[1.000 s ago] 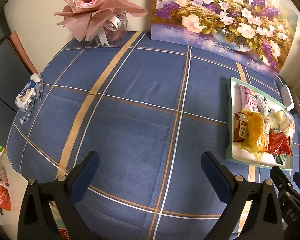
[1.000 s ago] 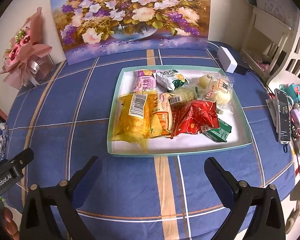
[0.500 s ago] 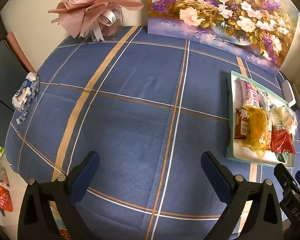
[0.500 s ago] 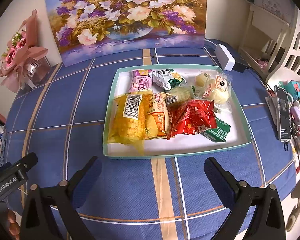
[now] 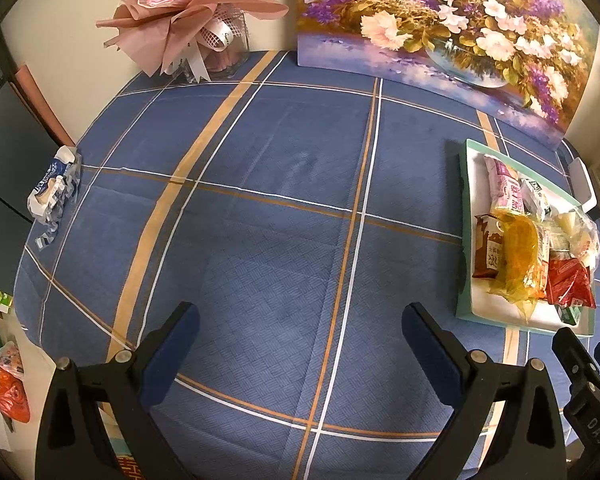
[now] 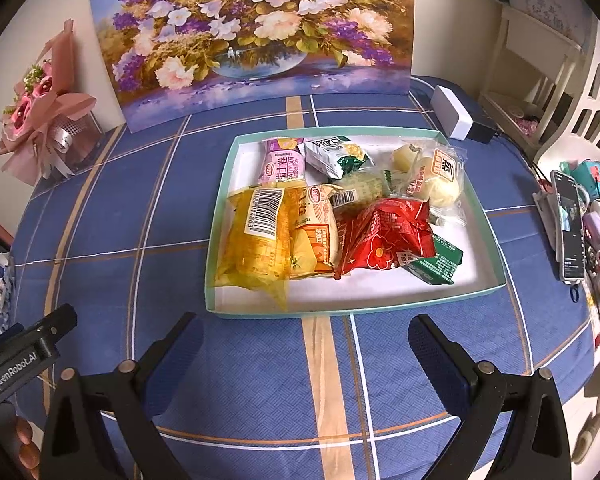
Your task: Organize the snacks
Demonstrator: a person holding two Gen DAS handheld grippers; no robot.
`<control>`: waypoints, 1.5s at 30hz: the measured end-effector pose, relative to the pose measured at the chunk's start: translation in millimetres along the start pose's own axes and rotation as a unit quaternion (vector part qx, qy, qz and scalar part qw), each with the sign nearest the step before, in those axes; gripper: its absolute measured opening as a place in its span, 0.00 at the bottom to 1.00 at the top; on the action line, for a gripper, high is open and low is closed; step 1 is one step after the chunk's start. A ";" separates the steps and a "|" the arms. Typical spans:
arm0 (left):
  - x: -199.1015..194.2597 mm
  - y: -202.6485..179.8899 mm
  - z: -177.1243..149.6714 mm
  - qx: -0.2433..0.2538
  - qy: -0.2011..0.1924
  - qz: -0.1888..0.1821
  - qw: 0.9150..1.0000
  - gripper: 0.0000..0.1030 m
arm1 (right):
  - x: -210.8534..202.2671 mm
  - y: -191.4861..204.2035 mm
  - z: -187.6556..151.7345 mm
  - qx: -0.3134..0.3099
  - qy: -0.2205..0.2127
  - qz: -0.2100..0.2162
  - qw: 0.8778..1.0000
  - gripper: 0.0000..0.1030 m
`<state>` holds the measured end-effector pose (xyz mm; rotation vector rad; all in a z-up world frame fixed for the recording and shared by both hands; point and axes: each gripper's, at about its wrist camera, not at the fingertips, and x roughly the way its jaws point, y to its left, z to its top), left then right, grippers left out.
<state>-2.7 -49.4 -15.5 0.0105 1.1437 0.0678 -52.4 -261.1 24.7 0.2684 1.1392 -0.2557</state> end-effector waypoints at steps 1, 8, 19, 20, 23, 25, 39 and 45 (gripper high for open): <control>0.2 0.1 0.1 0.001 0.000 0.000 1.000 0.98 | 0.1 -0.2 0.1 0.000 0.000 0.000 1.000 1.00; 0.2 0.1 0.3 0.004 0.001 0.001 1.000 0.98 | 0.9 -0.3 0.1 0.003 0.002 -0.001 1.000 1.00; 0.7 2.9 1.6 0.005 0.002 -0.003 1.000 0.98 | 2.1 1.1 -0.7 0.002 0.005 -0.005 1.000 1.00; 0.7 2.9 1.6 0.005 0.002 -0.003 1.000 0.98 | 2.1 1.1 -0.8 0.003 0.005 -0.005 1.000 1.00; 0.7 3.0 1.6 0.005 0.002 -0.003 1.000 0.98 | 2.2 1.1 -0.8 0.003 0.004 -0.005 1.000 1.00; 0.8 3.1 1.7 0.006 0.002 -0.003 1.000 0.98 | 2.3 1.0 -0.8 0.003 0.005 -0.005 1.000 1.00; 1.0 3.3 0.5 0.002 0.003 -0.002 1.000 0.98 | 2.3 1.4 -0.9 0.003 0.005 -0.005 1.000 1.00; 0.9 3.6 1.7 0.003 0.003 -0.002 1.000 0.98 | 2.4 1.6 -1.2 0.004 0.005 -0.006 1.000 1.00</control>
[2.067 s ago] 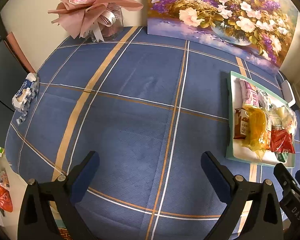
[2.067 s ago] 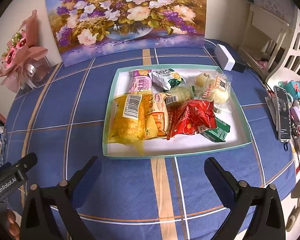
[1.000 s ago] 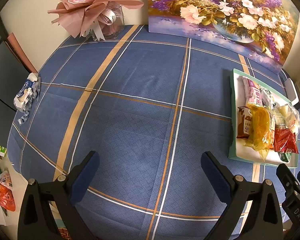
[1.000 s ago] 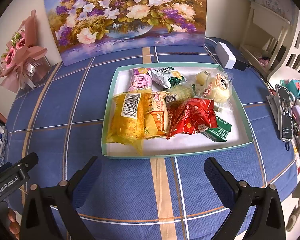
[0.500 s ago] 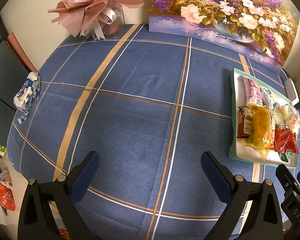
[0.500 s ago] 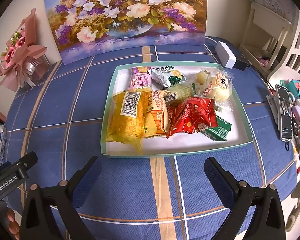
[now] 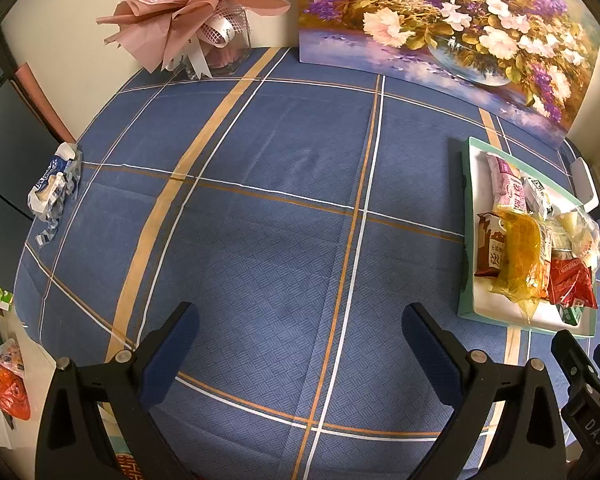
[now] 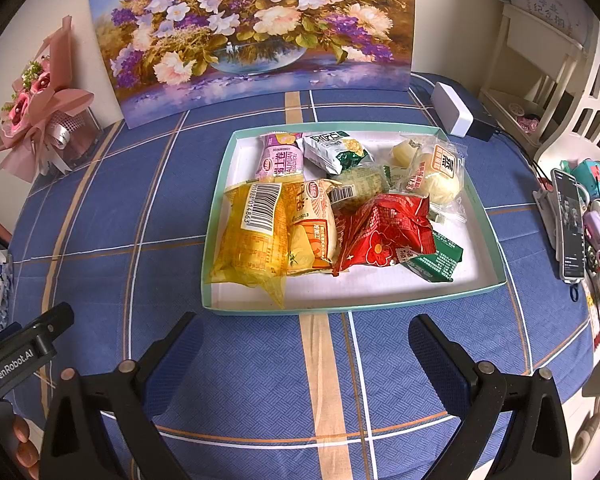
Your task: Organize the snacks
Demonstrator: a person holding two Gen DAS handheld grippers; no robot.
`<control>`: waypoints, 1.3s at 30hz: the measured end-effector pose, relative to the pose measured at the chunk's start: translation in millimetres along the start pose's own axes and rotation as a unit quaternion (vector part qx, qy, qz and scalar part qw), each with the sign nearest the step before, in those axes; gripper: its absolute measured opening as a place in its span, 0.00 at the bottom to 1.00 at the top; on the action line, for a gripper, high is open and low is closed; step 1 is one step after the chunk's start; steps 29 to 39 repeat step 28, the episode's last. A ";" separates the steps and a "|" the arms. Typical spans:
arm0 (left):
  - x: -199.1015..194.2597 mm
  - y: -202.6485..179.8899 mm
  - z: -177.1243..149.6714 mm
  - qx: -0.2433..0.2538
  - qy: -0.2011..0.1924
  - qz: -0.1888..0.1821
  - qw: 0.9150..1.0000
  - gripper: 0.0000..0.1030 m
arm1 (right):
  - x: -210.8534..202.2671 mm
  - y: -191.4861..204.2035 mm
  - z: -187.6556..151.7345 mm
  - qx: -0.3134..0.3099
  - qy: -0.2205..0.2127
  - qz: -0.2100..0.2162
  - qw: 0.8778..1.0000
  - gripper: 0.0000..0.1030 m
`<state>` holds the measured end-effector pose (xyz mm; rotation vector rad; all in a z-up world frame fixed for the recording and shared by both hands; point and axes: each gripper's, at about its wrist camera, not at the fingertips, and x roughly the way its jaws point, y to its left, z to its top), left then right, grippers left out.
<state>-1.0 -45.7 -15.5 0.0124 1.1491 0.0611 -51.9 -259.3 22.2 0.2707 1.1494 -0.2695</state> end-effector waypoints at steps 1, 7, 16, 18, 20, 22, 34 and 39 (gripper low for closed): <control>0.3 0.2 -0.4 0.000 0.000 0.000 1.000 0.98 | 0.0 0.0 0.1 0.000 0.000 0.000 1.000 1.00; 0.6 0.8 -1.0 -0.001 0.001 0.000 1.000 0.98 | 0.0 -0.1 0.0 -0.001 0.000 0.000 1.000 1.00; -7.3 1.2 -1.3 0.001 -0.019 0.001 1.000 0.98 | 0.1 0.1 0.2 -0.001 0.001 0.000 1.000 1.00; -6.0 0.9 -1.0 0.001 -0.015 0.003 1.000 0.98 | 0.0 0.1 0.2 0.000 0.001 0.000 1.000 1.00; -5.5 2.0 -0.2 -0.003 -0.013 0.003 1.000 0.98 | 0.1 0.3 0.2 0.000 0.001 0.000 1.000 1.00; -5.8 2.9 0.3 -0.007 -0.014 0.002 1.000 0.98 | 0.1 0.4 0.2 0.000 0.001 0.000 1.000 1.00; -11.4 3.0 -1.2 -0.012 -0.027 0.000 1.000 0.98 | 0.3 0.7 0.0 0.001 0.001 -0.001 1.000 1.00; -11.4 3.0 -1.2 -0.012 -0.027 0.000 1.000 0.98 | 0.3 0.7 0.0 0.001 0.001 -0.001 1.000 1.00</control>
